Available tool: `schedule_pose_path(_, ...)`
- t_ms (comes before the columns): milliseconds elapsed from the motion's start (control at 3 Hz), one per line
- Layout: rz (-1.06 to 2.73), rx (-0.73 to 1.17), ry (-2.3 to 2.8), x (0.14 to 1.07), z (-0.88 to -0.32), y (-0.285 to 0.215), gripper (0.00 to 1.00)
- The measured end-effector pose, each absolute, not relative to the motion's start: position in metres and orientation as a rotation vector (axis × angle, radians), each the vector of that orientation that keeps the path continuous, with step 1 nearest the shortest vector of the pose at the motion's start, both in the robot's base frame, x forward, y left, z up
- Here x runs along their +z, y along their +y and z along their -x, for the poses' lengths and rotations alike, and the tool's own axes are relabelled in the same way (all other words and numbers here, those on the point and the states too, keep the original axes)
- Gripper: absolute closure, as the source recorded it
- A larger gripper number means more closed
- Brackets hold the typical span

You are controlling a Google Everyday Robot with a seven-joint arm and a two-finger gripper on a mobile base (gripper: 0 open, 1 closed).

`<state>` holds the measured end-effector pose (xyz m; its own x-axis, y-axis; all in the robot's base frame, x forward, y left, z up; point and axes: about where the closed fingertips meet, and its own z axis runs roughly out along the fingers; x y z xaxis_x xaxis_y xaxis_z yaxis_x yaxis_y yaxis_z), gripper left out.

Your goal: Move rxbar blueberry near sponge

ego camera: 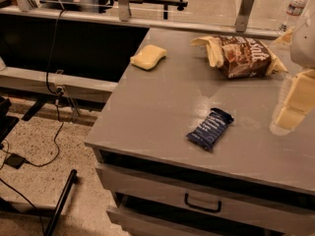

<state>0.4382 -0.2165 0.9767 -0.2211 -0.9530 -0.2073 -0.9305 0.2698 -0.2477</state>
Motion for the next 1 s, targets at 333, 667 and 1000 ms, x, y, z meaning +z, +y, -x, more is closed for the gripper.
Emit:
schedule_pose_path(333,1.723,-0.100,2.230,0.977,-0.438,-0.216,0.00)
schedule_pose_path(667,1.643,0.018,2.240,0.954,-0.447,-0.199,0.00)
schedule_pose_path(1000,1.561,0.104,2.273,0.933,-0.455,-0.187,0.00)
